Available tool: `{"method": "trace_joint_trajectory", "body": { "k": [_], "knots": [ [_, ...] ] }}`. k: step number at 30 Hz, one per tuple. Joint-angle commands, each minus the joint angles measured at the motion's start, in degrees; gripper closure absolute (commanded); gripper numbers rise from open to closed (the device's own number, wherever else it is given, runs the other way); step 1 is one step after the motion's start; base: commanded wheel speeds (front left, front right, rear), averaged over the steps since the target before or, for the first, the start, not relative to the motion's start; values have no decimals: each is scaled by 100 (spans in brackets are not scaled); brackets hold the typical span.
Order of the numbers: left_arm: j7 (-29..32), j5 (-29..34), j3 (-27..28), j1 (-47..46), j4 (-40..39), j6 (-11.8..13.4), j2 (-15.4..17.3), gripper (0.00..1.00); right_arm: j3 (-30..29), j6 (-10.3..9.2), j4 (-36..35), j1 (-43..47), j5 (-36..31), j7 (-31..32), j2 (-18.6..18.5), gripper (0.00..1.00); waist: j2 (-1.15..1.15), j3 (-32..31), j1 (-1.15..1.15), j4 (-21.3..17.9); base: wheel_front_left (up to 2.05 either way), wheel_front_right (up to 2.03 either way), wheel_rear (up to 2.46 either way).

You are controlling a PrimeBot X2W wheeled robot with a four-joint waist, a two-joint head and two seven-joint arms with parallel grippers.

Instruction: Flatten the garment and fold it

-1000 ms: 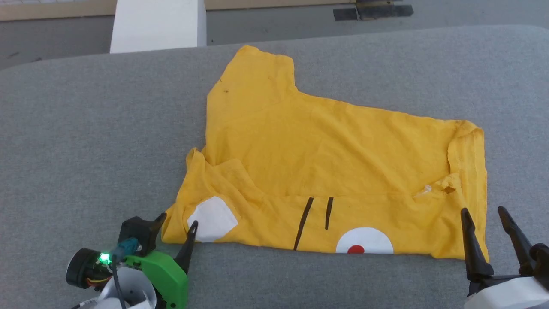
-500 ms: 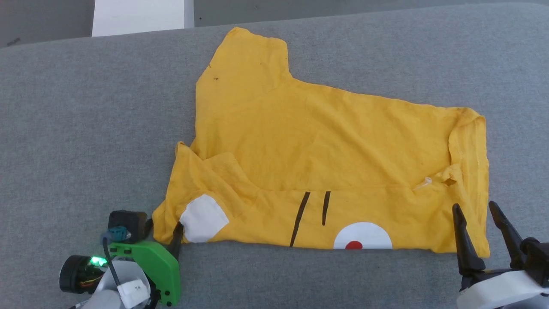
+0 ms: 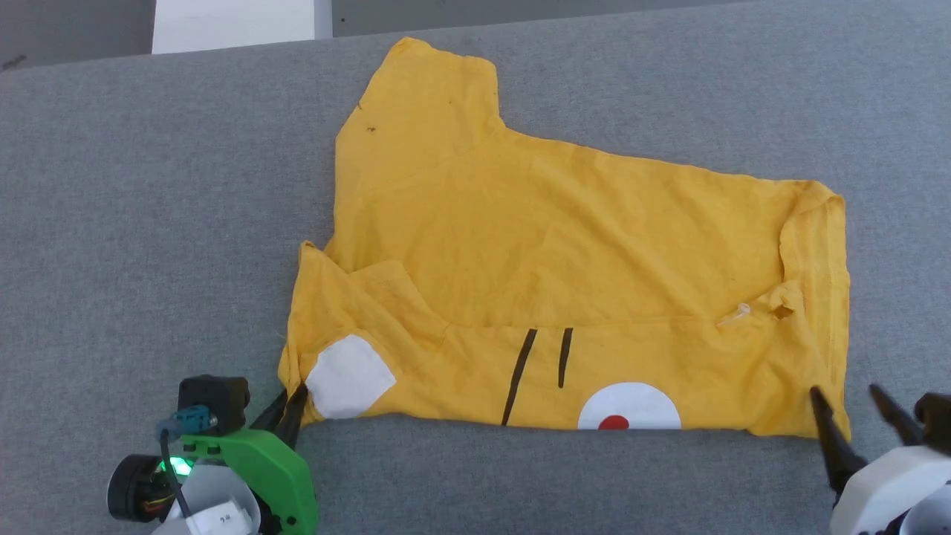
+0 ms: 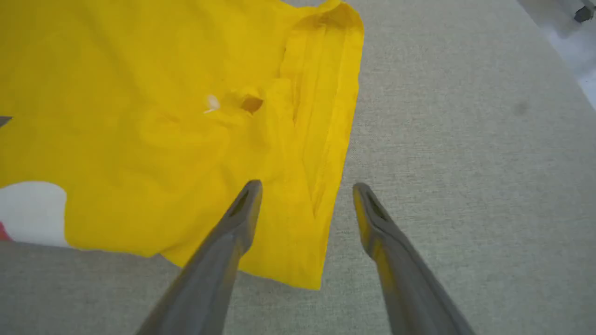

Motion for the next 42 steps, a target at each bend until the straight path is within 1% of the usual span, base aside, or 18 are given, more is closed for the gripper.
{"method": "trace_joint_trajectory", "body": {
  "k": [1, 4, 13, 16, 17, 18, 20, 26, 30, 34, 38, 42],
  "knots": [
    [10, -12, -2, 131, -10, 59, 51, 100, 20, -8, 62, 38, 110, 84, 47, 0, 0, 15, 0, 19, 0, 0, 0],
    [14, -17, 9, 160, -128, 89, 67, 100, 18, -8, 246, 40, 175, 180, 51, 0, 0, 32, 0, 39, 0, 0, 0],
    [22, -47, -6, 207, -216, 99, 97, 100, -115, -8, 794, -89, 139, 91, -37, 0, 0, 45, 0, 53, 0, 0, 0],
    [3, -69, -3, 206, -207, 99, 86, 100, 12, -8, 1005, -143, 292, 143, -30, 0, 0, 38, 0, 48, 0, 0, 0],
    [-6, -76, 0, 207, -201, 97, 84, 100, 38, -8, 1056, -164, 352, 154, -23, 63, 0, 35, 0, 45, 0, 0, 0],
    [-19, -84, 3, 211, -194, 97, 81, 100, 87, -8, 1098, -194, 425, 141, -25, 100, 0, 27, 0, 43, 0, 0, 0],
    [-48, -98, 9, 221, -186, 96, 73, 100, 181, -8, 1162, -228, 505, 133, -73, 100, 0, 6, 0, 40, 0, 0, 0],
    [-144, -139, 31, 259, -175, 46, 101, 100, 220, -8, 1154, -314, 651, -53, -207, 100, 0, -107, 0, 56, 0, 0, 0],
    [-202, -237, 111, 318, -268, 61, 91, 100, 258, -8, 975, -339, 734, -94, -322, 100, 0, -205, 0, 77, 0, 0, 0],
    [-149, -483, 266, 466, -475, 83, 113, 100, 263, -8, 660, -318, 846, -1, -455, 100, 0, -310, 0, 109, 0, 0, 0],
    [36, -764, 474, 828, -771, 238, 209, 100, 146, -8, 325, -114, 950, 211, -595, 100, 0, -417, 0, 187, 0, 0, 0],
    [276, -1035, 630, 1394, -1120, 481, 289, 100, -34, -8, 6, 258, 1092, 549, -627, 100, 0, -468, 0, 285, 0, 0, 0]
  ]
}}
